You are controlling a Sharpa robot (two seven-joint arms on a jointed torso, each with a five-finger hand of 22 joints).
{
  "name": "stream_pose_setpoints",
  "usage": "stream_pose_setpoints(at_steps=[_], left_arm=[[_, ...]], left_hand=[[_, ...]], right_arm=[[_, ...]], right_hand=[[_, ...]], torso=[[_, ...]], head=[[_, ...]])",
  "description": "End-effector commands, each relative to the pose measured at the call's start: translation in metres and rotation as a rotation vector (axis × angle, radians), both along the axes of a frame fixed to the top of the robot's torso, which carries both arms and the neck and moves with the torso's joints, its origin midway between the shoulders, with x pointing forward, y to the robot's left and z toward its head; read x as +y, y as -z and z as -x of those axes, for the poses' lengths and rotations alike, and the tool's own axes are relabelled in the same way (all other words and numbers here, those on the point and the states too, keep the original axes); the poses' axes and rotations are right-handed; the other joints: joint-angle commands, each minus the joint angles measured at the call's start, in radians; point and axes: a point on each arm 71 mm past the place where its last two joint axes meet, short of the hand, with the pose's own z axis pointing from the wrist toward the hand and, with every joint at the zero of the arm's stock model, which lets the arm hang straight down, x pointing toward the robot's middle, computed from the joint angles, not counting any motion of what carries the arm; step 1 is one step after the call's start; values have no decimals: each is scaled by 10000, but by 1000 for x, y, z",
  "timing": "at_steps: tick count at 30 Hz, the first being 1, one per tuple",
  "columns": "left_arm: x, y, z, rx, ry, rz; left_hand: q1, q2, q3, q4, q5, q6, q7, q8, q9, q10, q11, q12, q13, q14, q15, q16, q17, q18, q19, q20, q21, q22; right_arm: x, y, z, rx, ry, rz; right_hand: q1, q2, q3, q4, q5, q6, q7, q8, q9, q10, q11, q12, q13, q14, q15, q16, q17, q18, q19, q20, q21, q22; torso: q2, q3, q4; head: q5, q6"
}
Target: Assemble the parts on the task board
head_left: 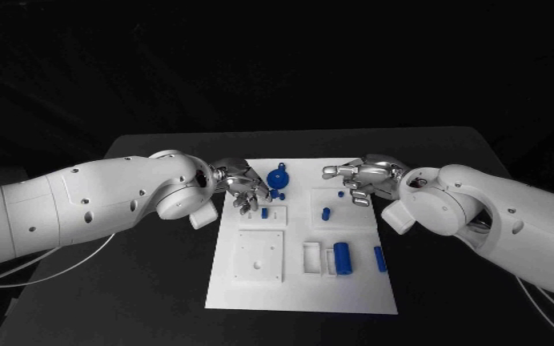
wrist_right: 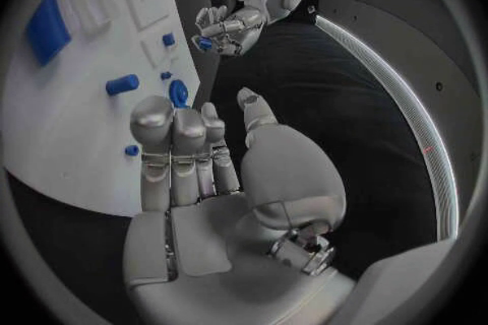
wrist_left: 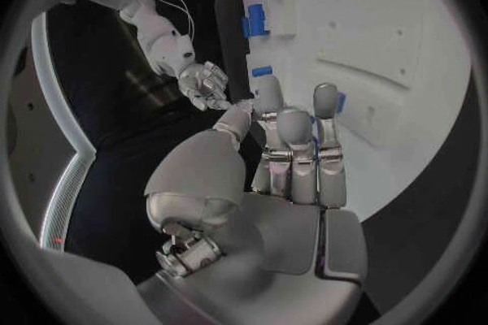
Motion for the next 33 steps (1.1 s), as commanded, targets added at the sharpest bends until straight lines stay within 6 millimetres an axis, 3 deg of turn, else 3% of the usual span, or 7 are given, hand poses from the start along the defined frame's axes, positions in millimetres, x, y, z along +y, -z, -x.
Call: stream_pose_setpoints(at_steps=[1,12,23,25,26,30,33], left_arm=[[13,-3,-5,436,-627,-1874],[30,-18,-16,1001,-1042,-3714],[34,-22,-20,672,-1291,-3772],[33,-24,-21,288,-1440,-3608],[32,-26,-22,2,-1501,-3513],[24,-35,-25,-1552,-1543,-2986],[16,-41,-26,-3007,-1411,-2635]], left_hand=[[-267,-349,910,43,-473,2101,-1167,-52,-10,419,-174,228,41,152,-27,-34,63,69,132,-17,118,218],[-577,-573,1569,41,-467,2235,-1214,-41,196,430,-185,552,43,199,-23,18,287,79,107,-21,312,213],[-575,-462,1531,197,-739,2012,-1148,-106,130,430,-136,501,5,168,-23,-70,282,84,92,-12,319,193],[-224,-354,1375,439,-2057,1527,-1004,-123,-324,416,-59,348,-56,127,15,-220,219,65,78,18,237,146],[49,-390,1201,550,-3212,1192,-893,-72,-577,361,0,39,-181,6,77,-393,143,42,12,67,137,96],[1375,-749,297,995,-5863,775,-716,-117,-1810,-72,188,-1478,-732,-170,298,-879,-74,53,-82,260,-281,-126],[2212,-1361,-213,1418,-6716,873,-486,-90,-3769,-422,371,-2384,-757,-195,441,-1472,-346,128,-124,445,-760,-423]], right_arm=[[-6,-7,-6,-1221,208,436],[-27,-20,-20,-2410,769,1093],[-26,-25,-21,-3072,611,1725],[-24,-26,-21,-3389,555,1990],[-24,-27,-21,-3574,525,2143],[-21,-30,-21,-4252,383,2689],[-17,-33,-21,-4782,268,3076]], right_hand=[[-4,30,101,-80,7,110,-11,-31,-3,38,-76,65,-34,-18,-25,1,-14,132,106,-19,14,929],[-48,-30,380,-316,52,194,-37,-41,-8,74,-97,80,-88,2,-47,-3,-23,118,132,-41,26,938],[-64,30,627,-517,-79,255,-54,-34,-6,102,-119,115,-87,25,-59,43,11,101,153,-53,117,959],[101,80,722,-642,-321,259,-50,-36,-8,113,-123,123,-82,39,-65,62,24,98,161,-58,145,964],[174,96,782,-706,-560,261,-50,-36,-9,117,-124,124,-82,40,-64,59,23,97,164,-59,156,966],[146,-29,1307,-886,-1023,276,-43,-43,-12,155,-120,141,-70,63,-58,66,34,101,173,-55,209,974],[94,-153,1621,-945,-1080,287,-37,-35,-9,172,-120,147,-64,77,-57,74,46,103,172,-49,230,976]], torso=[[-19,14,20],[-87,60,-27],[-90,64,3],[-87,57,5],[-83,57,2],[-72,44,-3],[-71,48,1]], head=[[72,-37],[264,-42],[190,81],[189,100],[191,106],[193,131],[189,156]])
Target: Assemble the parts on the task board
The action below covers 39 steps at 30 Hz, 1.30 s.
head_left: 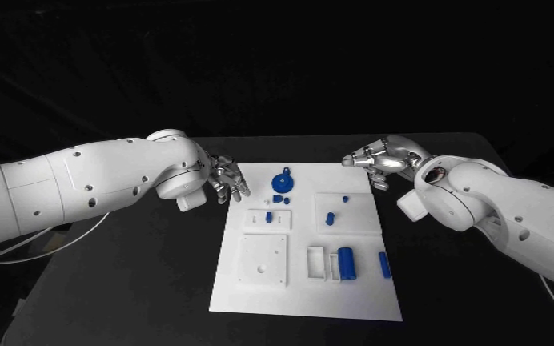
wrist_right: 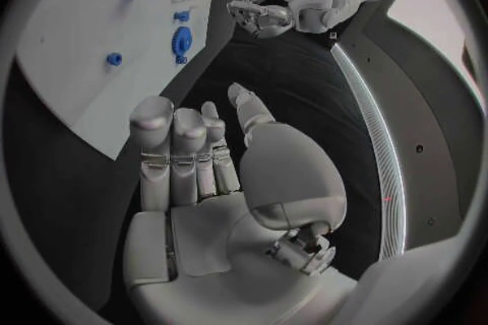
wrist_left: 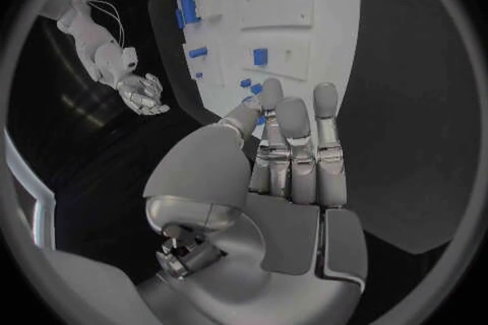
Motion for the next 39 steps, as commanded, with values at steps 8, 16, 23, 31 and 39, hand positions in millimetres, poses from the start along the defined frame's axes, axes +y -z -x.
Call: stream_pose_setpoints(at_steps=[8,16,23,31,39], left_arm=[[-30,-14,-3,-5592,1604,306],[-41,-5,0,-6284,2176,-65],[-33,-3,-3,-6154,1657,249],[-20,-3,-4,-5745,597,1471],[-11,-10,-5,-5973,-274,2901]], left_hand=[[1194,-1097,-966,778,-700,519,173,-95,-2988,-200,199,-1602,-52,59,218,-496,-134,199,223,211,-652,-269],[1669,-1023,-1511,1197,-505,577,230,-81,-3715,-347,301,-1880,-46,86,291,-718,-156,297,374,311,-1046,-307],[1796,-945,-1485,1307,-339,633,222,-79,-3764,-344,282,-1878,-45,63,286,-876,-186,291,395,305,-1201,-218],[1961,-862,-1232,1225,388,679,286,-81,-3769,-413,310,-1879,-46,-20,338,-2227,-745,269,209,353,-1769,-465],[1925,-813,-1074,1016,425,707,288,-82,-3771,-405,319,-1881,-48,53,392,-3421,-1041,238,139,407,-2303,-611]], right_arm=[[9,-11,1,-2328,-460,1911],[22,-17,2,-3696,-757,2974],[53,-14,2,-4839,-1203,4261],[100,8,0,-5543,-2100,5821],[135,24,2,-6084,-2697,6635]], right_hand=[[154,-310,541,-111,-517,97,20,-36,-12,75,-10,45,-4,36,-13,5,8,107,122,0,103,980],[433,-520,879,-278,-950,37,62,-37,-15,-43,18,-121,-152,-50,15,-166,-101,128,39,29,-90,937],[657,-729,1104,-324,-1471,-31,90,-37,-17,-7,31,-188,-230,-13,24,-130,-98,125,38,39,-36,954],[836,-991,1419,-180,-1905,-47,78,-39,-29,157,15,-45,-110,85,9,49,1,90,93,25,278,1012],[770,-1022,1673,-143,-2052,146,24,-40,-38,427,-33,243,196,236,-37,304,172,-14,170,-39,757,1085]], torso=[[17,-3,-13],[24,3,-45],[25,-25,-31],[109,-82,82],[238,-219,239]], head=[[-38,98],[-69,175],[-45,218],[20,212],[29,202]])
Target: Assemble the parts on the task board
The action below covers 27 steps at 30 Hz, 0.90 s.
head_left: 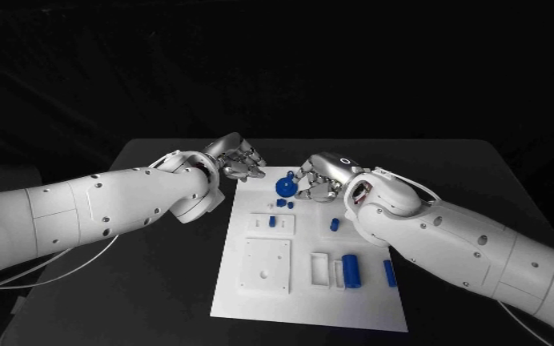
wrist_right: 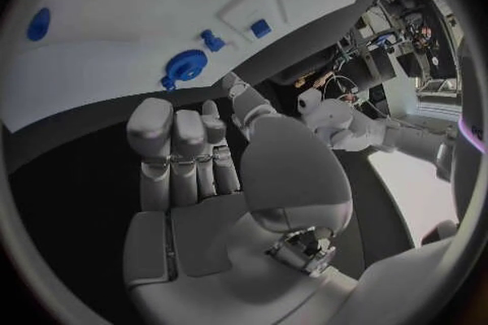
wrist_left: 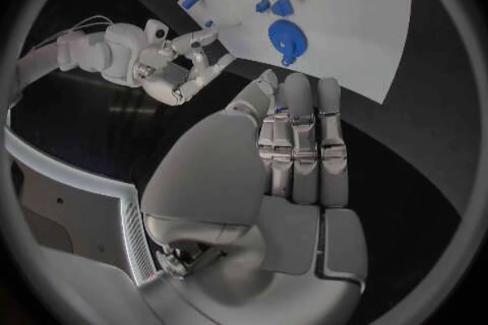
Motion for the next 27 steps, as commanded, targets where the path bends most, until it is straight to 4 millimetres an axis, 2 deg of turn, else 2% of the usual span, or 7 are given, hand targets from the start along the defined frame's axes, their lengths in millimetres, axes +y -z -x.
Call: stream_pose_setpoints(at_steps=[1,5,10,13,20,27], left_arm=[[2,-8,0,-354,-264,1486],[4,-12,1,-426,-341,1899],[4,-16,2,-477,-340,2159],[3,-18,3,-512,-324,2238],[3,-23,4,-557,-276,2345],[3,-26,5,-565,-265,2380]], left_hand=[[-2,20,19,-83,57,63,11,-36,-12,-45,3,-17,-6,84,46,-478,-121,81,-71,6,-220,-85],[-20,55,24,-171,80,79,17,-32,-11,-46,12,-17,-7,133,70,-920,-159,74,-45,21,-439,-124],[-20,55,24,-171,80,79,17,-32,-11,-46,12,-17,-7,133,70,-920,-159,74,-45,21,-439,-124],[-87,127,-17,-348,99,80,20,-36,-14,-47,11,-18,-7,261,69,-1296,186,60,126,13,-849,71],[-94,131,-20,-370,105,71,22,-31,-12,-49,12,-16,-7,285,72,-1391,257,65,178,19,-1008,193],[-94,129,-21,-373,103,66,25,-34,-13,-53,16,-18,-8,280,74,-1405,265,64,177,21,-1028,211]], right_arm=[[7,0,0,-818,-86,820],[16,3,0,-926,-135,1053],[23,6,-2,-1001,-175,1355],[27,7,-2,-1012,-201,1448],[32,9,-2,-993,-213,1650],[29,10,-2,-1027,-80,1897]], right_hand=[[-60,-63,80,35,-78,148,-24,-42,-12,143,-1,106,89,104,-32,84,42,-36,183,-44,147,1090],[-98,-55,142,98,-133,243,-54,-41,-12,218,-23,177,175,153,-53,161,100,-61,207,-67,292,1113],[-105,-142,351,245,-224,316,-73,-40,-11,391,-34,406,476,224,-63,304,238,-108,235,-88,591,1156],[-120,-147,374,301,-221,340,-84,-41,-11,442,-45,446,544,252,-74,348,280,-110,234,-97,667,1166],[-152,-184,417,420,-186,421,-112,-40,-10,547,-64,561,710,306,-86,441,366,-128,257,-110,847,1195],[-126,-284,436,570,-193,424,-119,-41,-11,611,-70,602,830,349,-102,516,464,-136,262,-128,1027,1221]], torso=[[98,-98,120],[182,-164,197],[265,-219,275],[317,-251,321],[437,-302,379],[501,-329,393]], head=[[-4,-12],[1,29],[-22,95],[-26,116],[-76,140],[-98,129]])
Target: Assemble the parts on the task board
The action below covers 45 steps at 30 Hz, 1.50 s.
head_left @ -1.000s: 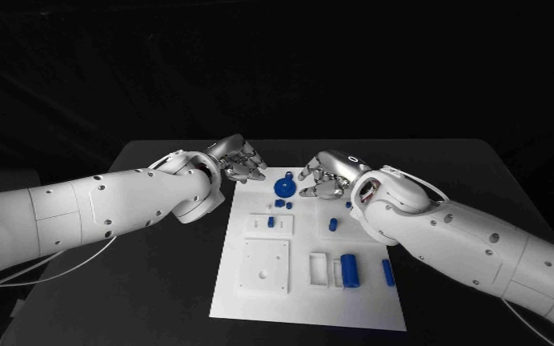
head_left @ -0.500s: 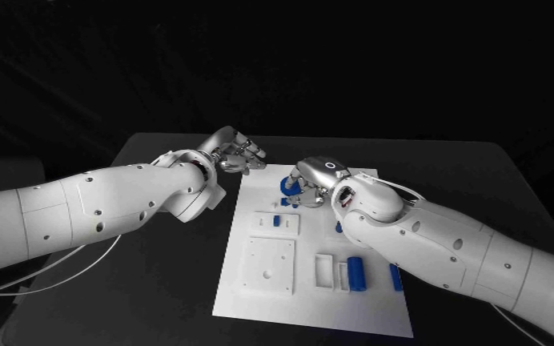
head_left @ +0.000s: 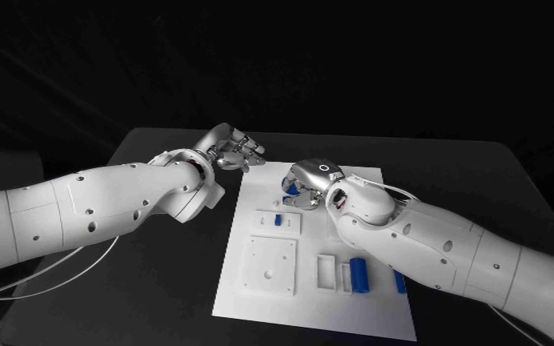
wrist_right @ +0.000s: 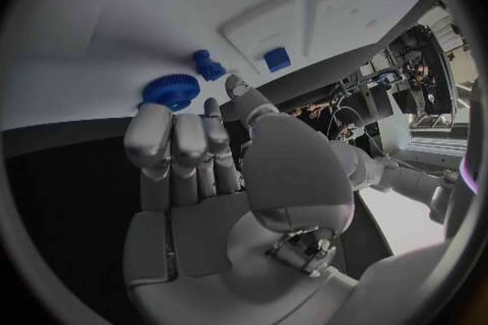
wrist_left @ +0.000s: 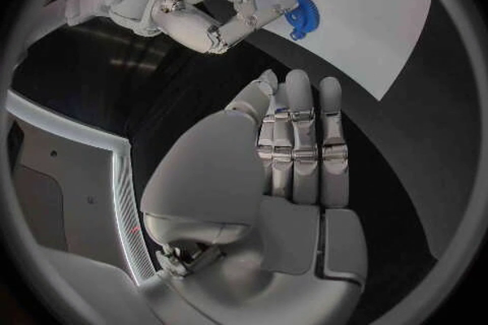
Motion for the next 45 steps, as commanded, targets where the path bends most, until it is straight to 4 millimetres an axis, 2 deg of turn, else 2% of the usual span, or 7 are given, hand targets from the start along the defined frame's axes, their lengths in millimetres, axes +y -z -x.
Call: stream_pose_setpoints(at_steps=[1,5,16,31,45], left_arm=[[-1,-4,0,-160,-5,204],[0,-4,0,-154,-27,206],[5,-4,-1,-132,-139,187],[5,-4,0,-76,-113,174],[4,-4,0,-15,-52,201]], left_hand=[[-22,57,-1,-63,62,67,26,-34,-14,-53,16,-19,-9,66,2,-47,17,65,81,8,-55,8],[-31,54,-6,-59,53,54,29,-36,-15,-60,20,-19,-9,63,5,-60,26,64,80,11,-73,23],[-29,52,-8,-59,53,39,33,-36,-15,-77,27,-22,-10,57,9,-78,37,66,78,15,-92,40],[-9,44,-9,-67,55,4,47,-36,-15,-109,42,-23,-11,36,20,-110,56,70,61,24,-108,68],[-28,40,-23,-47,40,-27,58,-36,-16,-143,60,-25,-12,19,32,-132,69,72,40,37,-119,70]], right_arm=[[-2,1,0,-125,123,397],[-3,0,1,-163,138,427],[-5,-4,7,-255,57,364],[-5,-1,9,22,-14,591],[-2,7,7,147,1,782]], right_hand=[[1,-155,-5,91,1,74,13,-40,-12,115,-4,16,35,100,5,37,31,-142,226,-91,89,1226],[23,-202,7,156,32,70,14,-39,-12,128,-6,4,49,111,1,42,52,-138,225,-93,112,1226],[24,-272,79,302,129,102,4,-40,-12,170,-17,10,99,138,-9,52,95,-141,231,-102,195,1237],[34,-216,184,336,42,207,-30,-42,-12,149,-37,-15,112,129,-20,24,105,-150,211,-111,187,1234],[-8,-244,182,356,38,148,-12,-42,-13,128,-22,-37,109,121,-15,0,101,-142,196,-111,141,1221]], torso=[[61,-24,18],[59,-16,14],[69,-19,-3],[105,-47,-3],[129,-51,16]], head=[[-6,-15],[16,-52],[30,-51],[-20,-78],[-47,-82]])
